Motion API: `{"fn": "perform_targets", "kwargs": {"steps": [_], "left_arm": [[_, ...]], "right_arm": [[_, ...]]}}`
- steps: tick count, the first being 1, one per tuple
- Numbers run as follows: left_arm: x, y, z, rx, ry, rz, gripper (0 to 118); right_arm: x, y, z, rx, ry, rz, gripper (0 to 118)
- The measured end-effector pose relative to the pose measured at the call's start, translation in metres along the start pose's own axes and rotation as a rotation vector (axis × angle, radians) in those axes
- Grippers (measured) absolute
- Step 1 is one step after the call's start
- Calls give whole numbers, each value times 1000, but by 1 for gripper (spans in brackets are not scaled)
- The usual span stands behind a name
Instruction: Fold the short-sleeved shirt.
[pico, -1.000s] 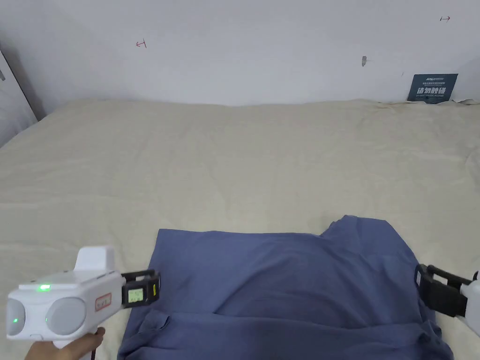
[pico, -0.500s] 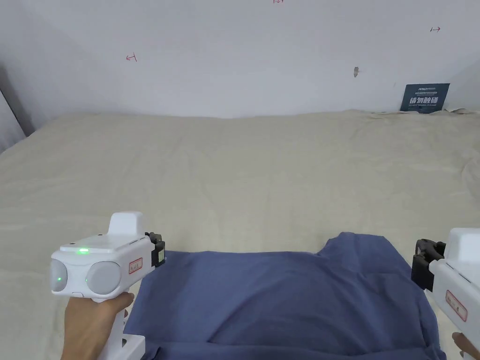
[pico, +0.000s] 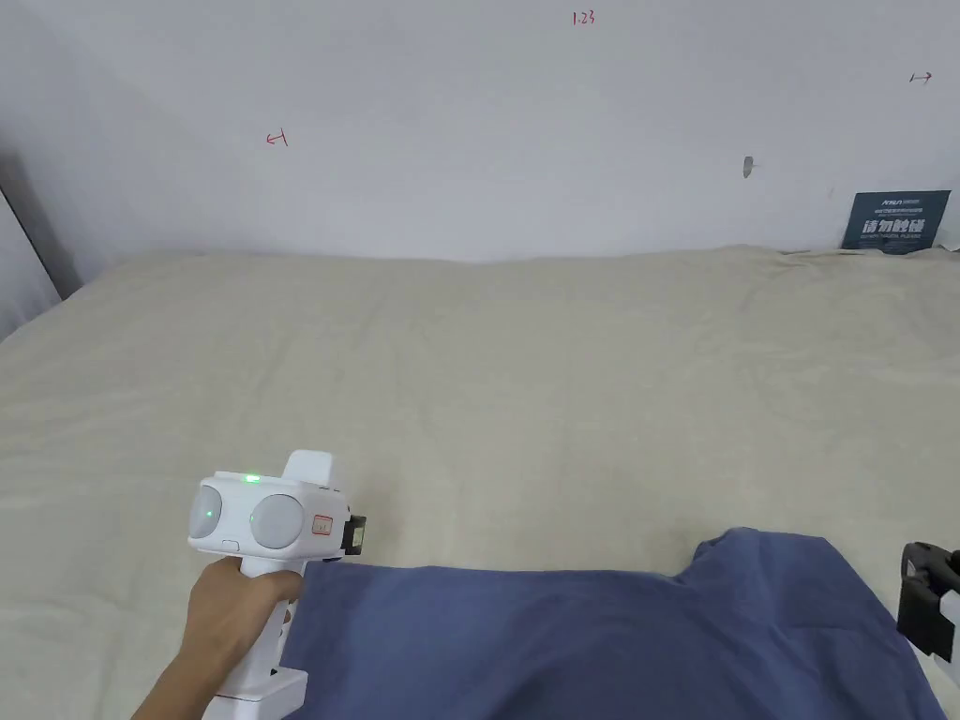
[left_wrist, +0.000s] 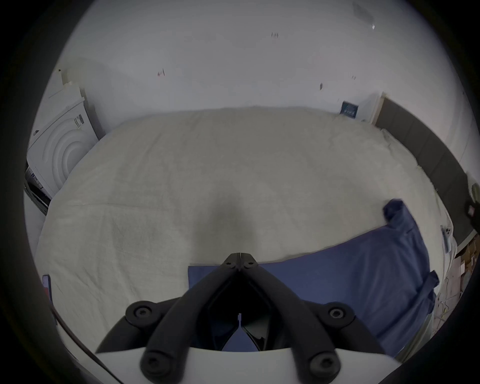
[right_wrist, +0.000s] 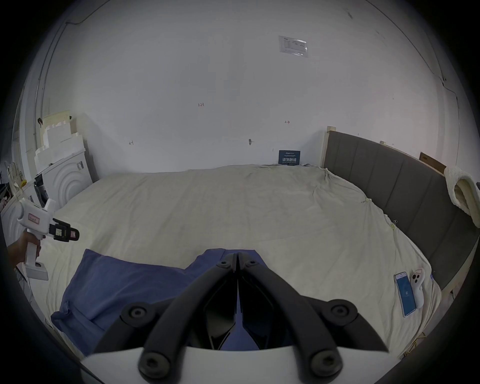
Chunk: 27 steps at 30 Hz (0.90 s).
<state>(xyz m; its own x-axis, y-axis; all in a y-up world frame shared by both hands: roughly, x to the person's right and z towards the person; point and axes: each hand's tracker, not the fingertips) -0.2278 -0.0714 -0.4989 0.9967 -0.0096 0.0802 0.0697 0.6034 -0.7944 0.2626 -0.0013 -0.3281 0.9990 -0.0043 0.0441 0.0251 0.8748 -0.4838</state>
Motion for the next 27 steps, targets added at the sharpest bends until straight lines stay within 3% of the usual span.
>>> {"fn": "perform_targets", "kwargs": {"steps": [2, 4, 8, 9, 10, 13, 14, 16, 19, 22, 23, 24, 27], "left_arm": [[-9, 4, -18, -72, -13, 32, 0], [-16, 5, -31, -112, -10, 57, 13], [-27, 4, -51, -145, 6, 71, 95], [-29, 5, -54, -163, 8, 71, 105], [-30, 4, -56, -167, 7, 72, 105], [-34, 1, -63, -190, 10, 78, 102], [-35, 0, -65, -197, 5, 80, 95], [-33, -4, -66, -217, 0, 82, 80], [-30, -11, -73, -266, -15, 72, 45], [-26, -10, -68, -249, -29, 57, 36], [-24, -10, -64, -244, -49, 67, 15], [-22, -10, -63, -245, -39, 60, 3], [-17, -13, -44, -181, -30, 21, 1]], "right_arm": [[3, -2, -6, -11, -6, -4, 0], [4, -4, -10, -21, -11, -3, 0], [7, -9, -17, -46, -17, -7, 0], [8, -11, -18, -52, -18, -8, 0], [9, -12, -20, -58, -21, -6, 1], [11, -17, -22, -75, -28, -1, 1], [12, -18, -23, -79, -29, -1, 1], [13, -19, -24, -89, -31, 2, 1], [16, -21, -25, -100, -35, 5, 1], [18, -21, -27, -105, -36, 9, 1], [18, -20, -29, -107, -35, 10, 1], [18, -19, -32, -111, -33, 10, 1], [19, -12, -43, -122, -18, 7, 1]]}}
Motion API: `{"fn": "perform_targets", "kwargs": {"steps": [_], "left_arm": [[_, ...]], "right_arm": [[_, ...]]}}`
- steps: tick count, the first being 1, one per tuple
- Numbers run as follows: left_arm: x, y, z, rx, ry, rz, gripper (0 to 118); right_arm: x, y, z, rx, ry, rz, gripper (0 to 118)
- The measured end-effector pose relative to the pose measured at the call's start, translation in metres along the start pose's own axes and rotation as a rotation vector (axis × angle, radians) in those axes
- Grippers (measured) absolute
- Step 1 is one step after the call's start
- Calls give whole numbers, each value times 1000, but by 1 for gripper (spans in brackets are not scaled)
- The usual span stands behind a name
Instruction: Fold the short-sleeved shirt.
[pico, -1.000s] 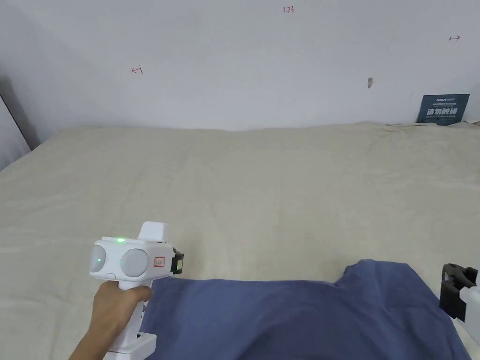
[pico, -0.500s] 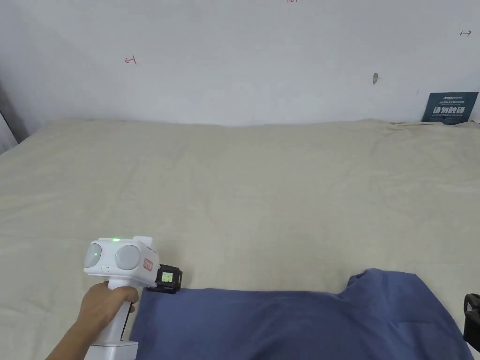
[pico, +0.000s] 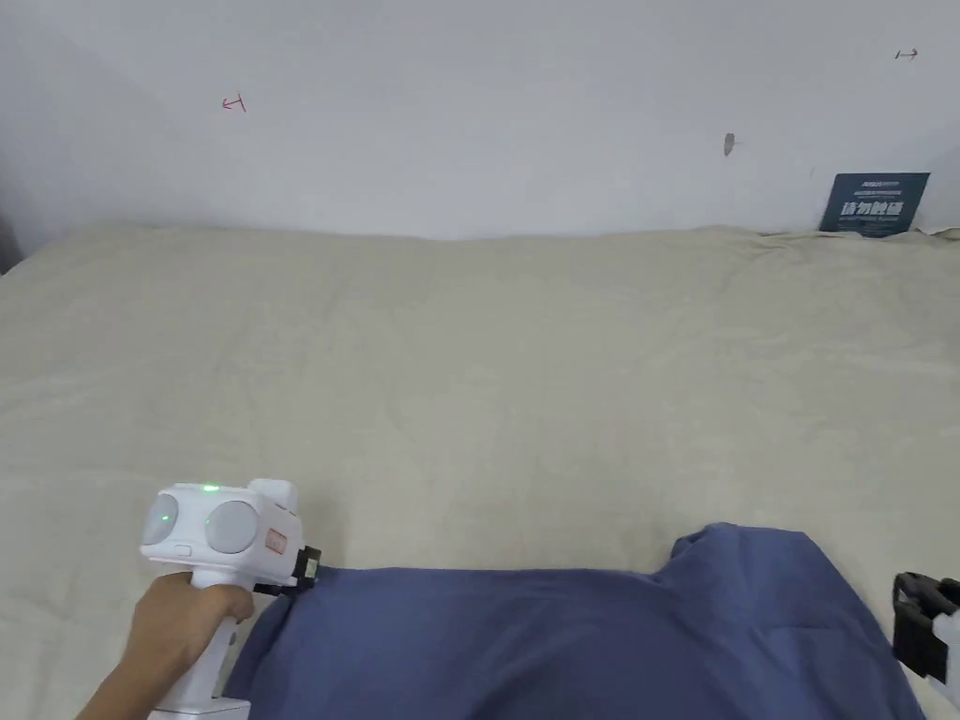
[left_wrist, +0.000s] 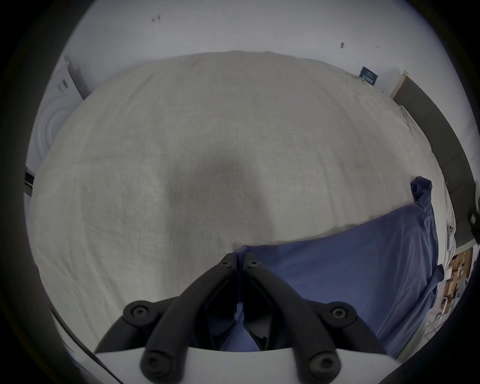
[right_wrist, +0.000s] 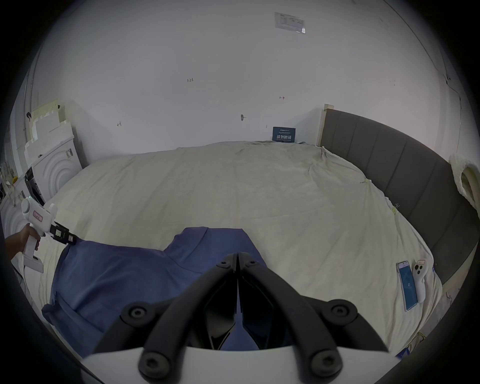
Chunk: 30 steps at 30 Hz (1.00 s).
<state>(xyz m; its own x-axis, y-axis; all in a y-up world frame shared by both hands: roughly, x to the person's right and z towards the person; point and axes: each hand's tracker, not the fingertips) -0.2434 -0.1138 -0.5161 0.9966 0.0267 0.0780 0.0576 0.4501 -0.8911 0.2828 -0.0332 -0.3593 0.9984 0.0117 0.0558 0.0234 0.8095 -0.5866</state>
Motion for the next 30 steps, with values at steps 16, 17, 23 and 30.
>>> {"fn": "perform_targets", "kwargs": {"steps": [16, 17, 23, 30], "left_arm": [[-5, -32, 87, 171, -78, 1, 0], [-4, -33, 87, 173, -76, -2, 0], [-5, -36, 83, 172, -75, -6, 0], [-8, -40, 80, 154, -82, 8, 0]], "right_arm": [[6, 37, -151, -256, 1, 15, 96], [7, 35, -160, -283, 2, 15, 96], [-2, 22, -178, -372, -60, 42, 96], [-5, 6, -175, -398, -9, 4, 0]]}}
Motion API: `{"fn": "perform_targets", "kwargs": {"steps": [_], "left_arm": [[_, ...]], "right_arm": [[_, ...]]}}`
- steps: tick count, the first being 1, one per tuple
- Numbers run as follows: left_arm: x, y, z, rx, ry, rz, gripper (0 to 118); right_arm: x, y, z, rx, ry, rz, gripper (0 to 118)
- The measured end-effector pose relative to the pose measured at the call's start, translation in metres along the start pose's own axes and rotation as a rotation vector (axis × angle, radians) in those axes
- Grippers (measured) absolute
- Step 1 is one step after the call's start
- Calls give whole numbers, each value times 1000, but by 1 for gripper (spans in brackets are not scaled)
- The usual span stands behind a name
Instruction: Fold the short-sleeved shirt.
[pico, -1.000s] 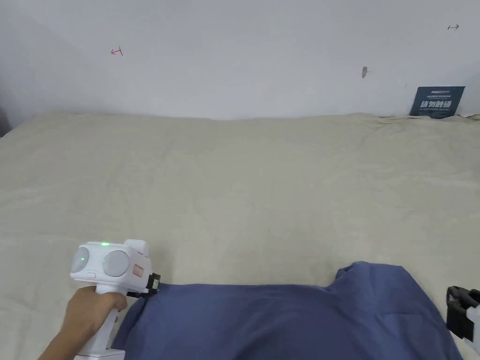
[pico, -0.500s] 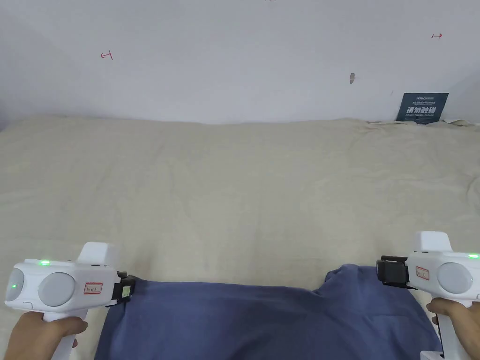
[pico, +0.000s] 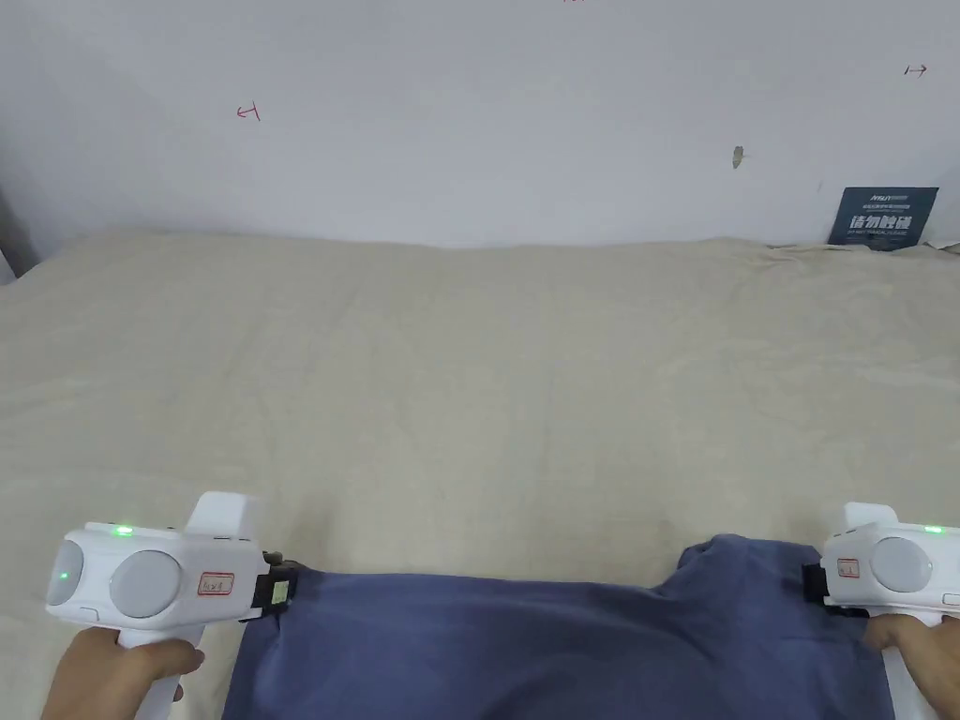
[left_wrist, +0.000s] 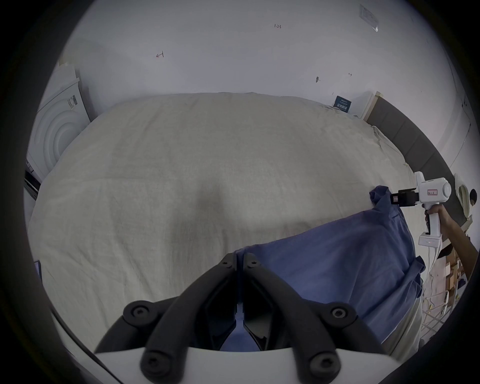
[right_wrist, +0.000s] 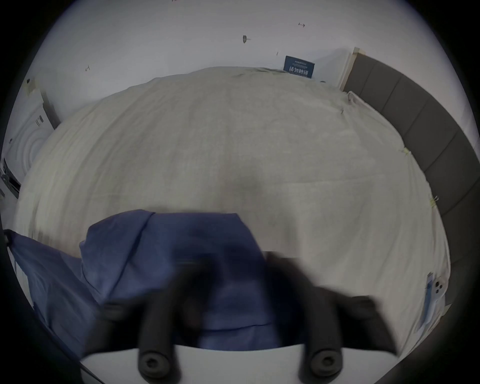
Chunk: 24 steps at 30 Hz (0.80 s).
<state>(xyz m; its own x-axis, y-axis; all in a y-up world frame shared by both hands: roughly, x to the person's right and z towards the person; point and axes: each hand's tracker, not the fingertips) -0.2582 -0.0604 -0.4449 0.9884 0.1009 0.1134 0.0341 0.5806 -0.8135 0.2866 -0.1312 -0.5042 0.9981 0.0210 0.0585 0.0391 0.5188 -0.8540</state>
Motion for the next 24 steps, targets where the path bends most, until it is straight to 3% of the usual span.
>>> {"fn": "perform_targets", "kwargs": {"steps": [4, 11, 18, 24], "left_arm": [[-2, -5, 2, 1, 4, 8, 0], [-2, -14, 11, 17, 18, 38, 0], [0, -25, 29, 36, 17, 62, 0], [4, -31, 32, 39, 21, 61, 0]], "right_arm": [[-3, -7, 22, 63, -12, 41, 0], [4, -21, 90, 177, 83, 46, 0], [33, -39, 153, 286, 132, 47, 0], [50, -44, 154, 280, 125, 19, 0]]}}
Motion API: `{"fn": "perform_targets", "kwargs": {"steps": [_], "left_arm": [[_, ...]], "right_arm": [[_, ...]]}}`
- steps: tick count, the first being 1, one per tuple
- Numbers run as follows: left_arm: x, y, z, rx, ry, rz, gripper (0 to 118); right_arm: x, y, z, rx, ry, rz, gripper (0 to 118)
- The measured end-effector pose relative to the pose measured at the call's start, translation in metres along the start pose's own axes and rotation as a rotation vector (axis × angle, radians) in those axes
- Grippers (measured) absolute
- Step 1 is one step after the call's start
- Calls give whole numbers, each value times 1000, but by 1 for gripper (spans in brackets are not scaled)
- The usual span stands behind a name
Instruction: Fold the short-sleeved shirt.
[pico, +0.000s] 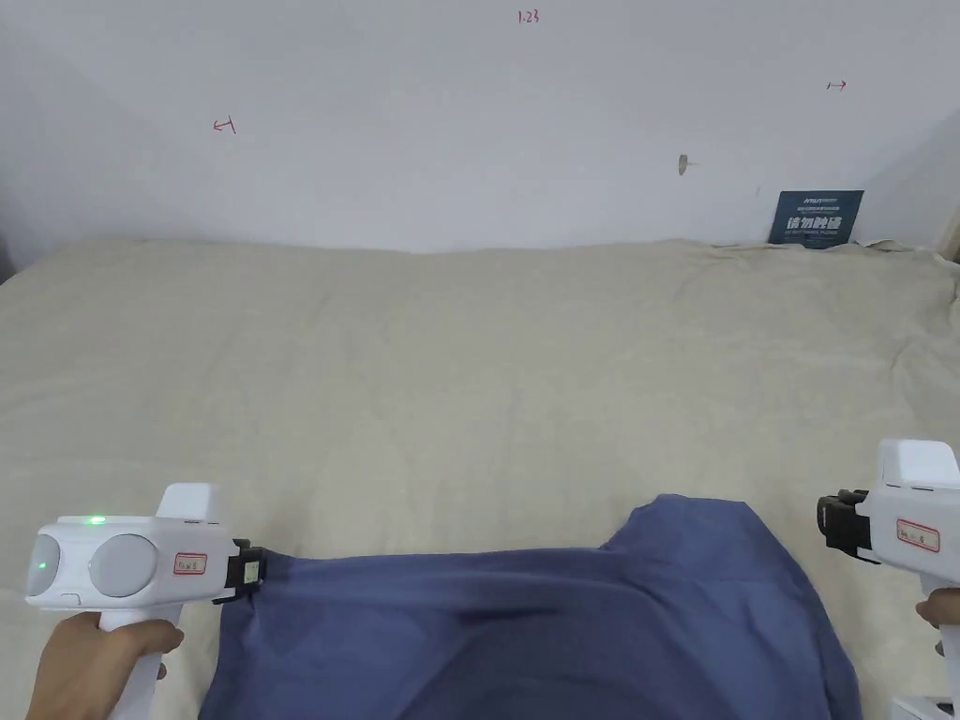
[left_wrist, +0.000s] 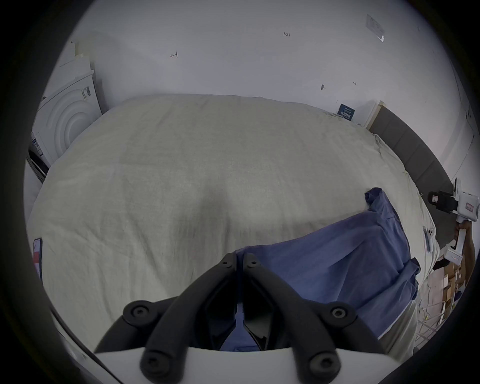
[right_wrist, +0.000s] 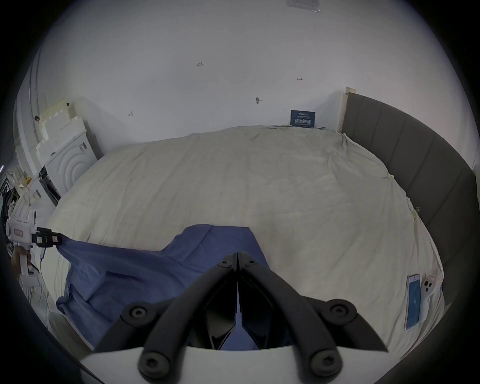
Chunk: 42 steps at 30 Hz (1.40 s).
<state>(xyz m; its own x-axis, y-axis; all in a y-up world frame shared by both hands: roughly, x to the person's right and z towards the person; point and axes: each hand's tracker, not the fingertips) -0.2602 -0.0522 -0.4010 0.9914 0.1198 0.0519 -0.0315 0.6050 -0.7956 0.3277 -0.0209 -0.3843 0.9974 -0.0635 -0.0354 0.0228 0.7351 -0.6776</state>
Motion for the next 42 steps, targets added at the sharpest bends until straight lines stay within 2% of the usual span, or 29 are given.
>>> {"fn": "perform_targets", "kwargs": {"steps": [4, 8, 9, 10, 11, 12, 13, 14, 23, 25, 27, 28, 31, 32, 33, 34, 36, 39, 42], "left_arm": [[2, -2, 3, 8, -3, 3, 0], [3, -1, 6, 9, -3, -1, 0], [3, -1, 6, 9, -5, 2, 0], [2, 0, 4, 9, -8, 6, 0], [2, 1, 4, 11, -10, 9, 0], [2, 2, 3, 11, -11, 11, 0], [3, 3, 2, 11, -12, 11, 0], [2, 4, 1, 11, -13, 10, 0], [1, 7, -1, 13, -23, 8, 0], [0, 7, 0, 12, -26, 11, 0], [-2, 7, 1, 13, -29, 14, 0], [-2, 7, 1, 12, -31, 15, 0], [-2, 6, 2, 7, -33, 14, 0], [-2, 6, 2, 7, -34, 15, 0], [-2, 6, 2, 7, -36, 16, 0], [-1, 6, 2, 10, -34, 15, 0], [0, 6, 3, 14, -30, 13, 0], [0, 3, 5, 19, -25, 12, 0], [1, -1, 8, 26, -12, 14, 0]], "right_arm": [[13, -4, -16, -10, 0, -66, 0], [17, -4, -40, -33, -14, -74, 0], [19, -3, -48, -48, -15, -73, 4], [21, -3, -56, -59, -26, -72, 16], [23, -2, -67, -74, -27, -66, 49], [19, -1, -77, -97, -39, -56, 74], [19, -1, -87, -112, -50, -45, 93], [20, 0, -98, -130, -53, -37, 100], [4, 3, -167, -269, -114, 23, 100], [0, 1, -175, -290, -120, 25, 96], [-3, -3, -180, -304, -110, 18, 73], [-4, -4, -180, -307, -79, 1, 67], [-9, 1, -169, -276, -67, 18, 64], [-13, 4, -164, -270, -72, 36, 41], [-18, 5, -159, -249, -97, 71, 7], [-19, 6, -155, -257, -60, 82, 2], [-24, 9, -141, -229, -61, 110, 2], [-26, 12, -111, -192, -15, 85, 2], [-27, 12, -74, -144, 19, 92, 2]]}}
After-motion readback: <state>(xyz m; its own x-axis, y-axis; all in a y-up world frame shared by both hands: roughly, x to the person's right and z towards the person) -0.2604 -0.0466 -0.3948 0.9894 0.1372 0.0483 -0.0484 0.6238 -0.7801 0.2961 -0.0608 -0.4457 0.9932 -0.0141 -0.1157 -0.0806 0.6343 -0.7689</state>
